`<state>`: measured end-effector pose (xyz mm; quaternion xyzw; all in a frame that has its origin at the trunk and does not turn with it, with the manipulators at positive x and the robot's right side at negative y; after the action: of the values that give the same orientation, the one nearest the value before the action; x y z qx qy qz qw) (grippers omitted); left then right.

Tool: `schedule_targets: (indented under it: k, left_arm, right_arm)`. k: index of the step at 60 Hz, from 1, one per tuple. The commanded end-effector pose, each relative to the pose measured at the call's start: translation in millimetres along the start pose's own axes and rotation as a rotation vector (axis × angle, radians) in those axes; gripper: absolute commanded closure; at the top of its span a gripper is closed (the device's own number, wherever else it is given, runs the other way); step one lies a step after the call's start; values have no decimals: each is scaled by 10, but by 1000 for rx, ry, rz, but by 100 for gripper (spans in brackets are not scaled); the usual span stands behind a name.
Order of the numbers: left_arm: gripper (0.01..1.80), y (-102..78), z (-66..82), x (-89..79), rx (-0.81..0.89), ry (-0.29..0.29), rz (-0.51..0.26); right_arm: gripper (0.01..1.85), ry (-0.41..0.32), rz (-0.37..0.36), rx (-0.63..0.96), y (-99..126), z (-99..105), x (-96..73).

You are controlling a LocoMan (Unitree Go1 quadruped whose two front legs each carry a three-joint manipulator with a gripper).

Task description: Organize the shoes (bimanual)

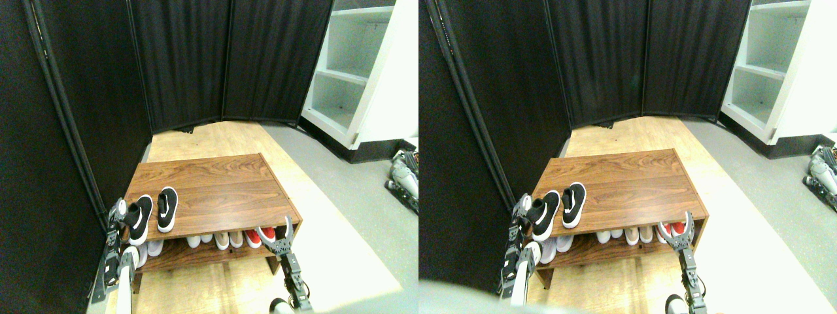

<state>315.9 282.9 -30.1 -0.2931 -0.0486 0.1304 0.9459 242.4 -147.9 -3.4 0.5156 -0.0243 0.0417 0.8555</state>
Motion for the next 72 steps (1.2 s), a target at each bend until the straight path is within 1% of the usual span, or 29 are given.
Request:
schedule_targets:
  k: [1, 3, 9, 12, 13, 16, 20, 23, 29, 31, 36, 41, 46, 48, 54, 57, 58, 61, 63, 68, 70, 72]
  left_arm:
    - [180, -65, 23, 51, -29, -32, -22]
    - [180, -107, 7, 51, -38, -50, -17]
    - [180, -160, -31, 50, -28, -61, -18]
    - [180, -169, -48, 49, -47, -60, -7]
    - [180, -184, -55, 43, -61, -64, 10]
    - [180, -199, -75, 44, -75, -67, 29]
    - [180, -194, -126, 81, -73, -70, 26]
    - [180, -223, -139, 88, -69, -81, 34]
    - [180, -237, -165, 114, -87, -79, 25]
    - [180, -272, -173, 109, -91, -81, 48]
    - [180, -312, -204, 118, -120, -64, 37]
    - [180, -318, -214, 144, -130, -61, 44]
    - [180, -318, -229, 200, -114, -32, 26]
    - [180, -330, -228, 210, -110, -32, 26]
    - [180, -398, -213, 208, -108, -23, 42]
    - [180, -406, -218, 219, -120, -11, 30]
    - [180, -412, -220, 226, -133, 3, 18]
    - [180, -435, -226, 241, -137, 19, 22]
    - [180, -468, -231, 246, -115, 13, 28]
    - [180, -492, -239, 257, -131, 12, 22]
    - [180, -479, -239, 267, -147, 7, 18]
    - [180, -454, -232, 271, -131, 1, 17]
  right_arm:
    - [117, -25, 51, 1, 89, 31, 28]
    - [118, -30, 59, -6, 94, 28, 33]
    - [120, -26, 64, -6, 94, 22, 37]
    - [120, -23, 67, -10, 91, 21, 38]
    - [121, -23, 66, -9, 89, 20, 36]
    - [121, -24, 53, -12, 87, 21, 31]
    - [120, -29, 40, 3, 86, 18, 27]
    - [119, -29, 39, 11, 87, 18, 31]
    - [120, -25, 47, 13, 93, 16, 41]
    - [119, -23, 50, 7, 95, 16, 43]
    - [120, -21, 55, 1, 105, 17, 40]
    - [120, -21, 58, -11, 102, 19, 34]
    - [121, -24, 51, 11, 91, 19, 29]
    - [120, -25, 44, 29, 87, 20, 29]
    - [119, -29, 50, 16, 83, 23, 35]
    - [119, -31, 53, 2, 84, 23, 38]
    - [119, -32, 53, -13, 87, 23, 38]
    - [119, -30, 60, -27, 88, 22, 40]
    - [120, -27, 56, -23, 95, 19, 36]
    - [120, -25, 57, -31, 99, 19, 32]
    - [120, -25, 47, 3, 91, 23, 31]
    - [119, -27, 45, 5, 87, 30, 28]
